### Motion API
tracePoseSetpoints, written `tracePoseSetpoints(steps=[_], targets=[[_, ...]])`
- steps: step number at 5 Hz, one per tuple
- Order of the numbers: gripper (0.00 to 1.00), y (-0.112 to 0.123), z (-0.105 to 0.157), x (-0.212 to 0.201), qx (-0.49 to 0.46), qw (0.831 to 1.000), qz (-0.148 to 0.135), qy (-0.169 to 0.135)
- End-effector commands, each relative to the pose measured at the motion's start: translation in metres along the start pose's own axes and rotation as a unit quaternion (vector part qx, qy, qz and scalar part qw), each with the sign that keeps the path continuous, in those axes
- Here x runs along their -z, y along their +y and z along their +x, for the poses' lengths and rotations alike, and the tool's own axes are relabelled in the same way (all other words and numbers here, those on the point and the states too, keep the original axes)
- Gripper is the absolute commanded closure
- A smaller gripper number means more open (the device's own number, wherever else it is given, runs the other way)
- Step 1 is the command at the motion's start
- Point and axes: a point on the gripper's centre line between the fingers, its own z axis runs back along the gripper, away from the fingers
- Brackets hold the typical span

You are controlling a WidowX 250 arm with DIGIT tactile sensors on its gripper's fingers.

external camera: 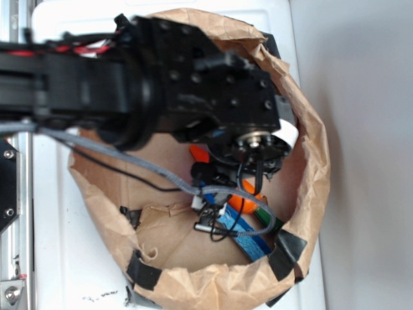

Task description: Grab the carrot.

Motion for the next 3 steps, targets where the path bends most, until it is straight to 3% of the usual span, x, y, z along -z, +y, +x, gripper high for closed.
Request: tracePoseSetpoints(steps=[1, 2, 3], targets=[[0.0, -0.029, 0.009, 0.017, 0.055, 0.996, 0.012, -0.075], [0.86, -0.033, 0.009, 0.031, 0.052, 0.995, -0.006, -0.085], [1.0, -0.038, 0.017, 0.048, 0.044, 0.996, 0.017, -0.07]])
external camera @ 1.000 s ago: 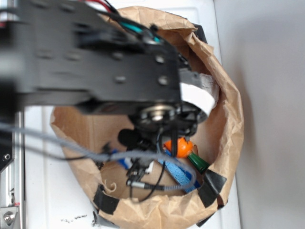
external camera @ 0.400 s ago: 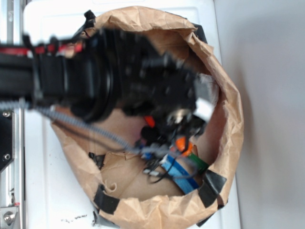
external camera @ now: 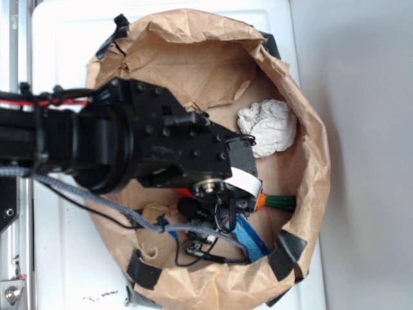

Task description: Grab the carrot.

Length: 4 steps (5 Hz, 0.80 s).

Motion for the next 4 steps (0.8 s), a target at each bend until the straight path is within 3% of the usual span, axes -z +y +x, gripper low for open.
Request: tracePoseSetpoints(steps=[1, 2, 3, 4], targets=[[1.0, -0.009, 0.016, 0.008, 0.002, 1.0, 0.019, 0.016], [1.0, -0.01, 0.031, -0.041, -0.029, 0.999, -0.011, 0.019], [1.0, -0.005, 0.031, -0.093, -0.076, 0.997, -0.017, 0.009], [1.0, 0.001, 0.029, -0.123, -0.085, 0.996, -0.022, 0.027]])
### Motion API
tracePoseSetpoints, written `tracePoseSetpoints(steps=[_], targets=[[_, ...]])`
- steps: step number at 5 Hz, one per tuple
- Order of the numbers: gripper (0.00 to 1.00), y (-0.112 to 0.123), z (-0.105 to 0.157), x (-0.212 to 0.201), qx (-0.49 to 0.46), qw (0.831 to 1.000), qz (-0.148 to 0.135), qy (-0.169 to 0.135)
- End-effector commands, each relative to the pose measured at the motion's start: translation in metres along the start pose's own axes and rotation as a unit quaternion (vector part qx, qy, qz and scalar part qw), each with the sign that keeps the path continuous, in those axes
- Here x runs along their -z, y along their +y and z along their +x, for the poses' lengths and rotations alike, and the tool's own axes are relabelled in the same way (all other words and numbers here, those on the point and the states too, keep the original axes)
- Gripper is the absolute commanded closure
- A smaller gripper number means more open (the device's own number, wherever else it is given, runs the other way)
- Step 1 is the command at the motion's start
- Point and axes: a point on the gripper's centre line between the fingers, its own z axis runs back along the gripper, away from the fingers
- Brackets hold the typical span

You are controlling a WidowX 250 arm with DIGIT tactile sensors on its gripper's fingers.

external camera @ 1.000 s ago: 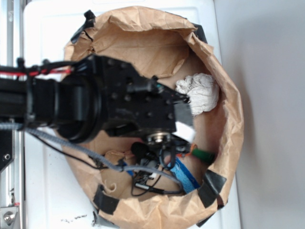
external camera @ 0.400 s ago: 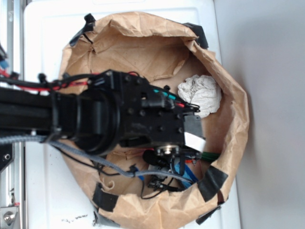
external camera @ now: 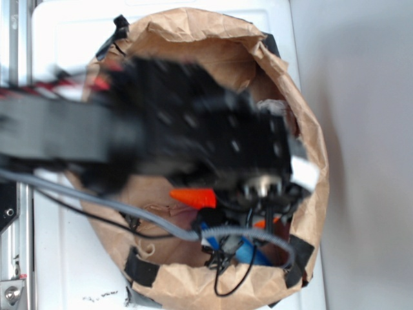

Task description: Grab the carrot.

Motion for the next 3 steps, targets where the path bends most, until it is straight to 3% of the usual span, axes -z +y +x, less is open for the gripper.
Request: tracePoseSetpoints(steps=[1, 2, 3], targets=[[1.0, 0.006, -0.003, -0.08, -0.007, 1.0, -0.024, -0.018], [1.0, 0.008, -0.009, -0.105, -0.007, 0.999, -0.036, -0.022], [1.0, 0.007, -0.021, -0.099, -0.008, 1.0, -0.013, -0.024]])
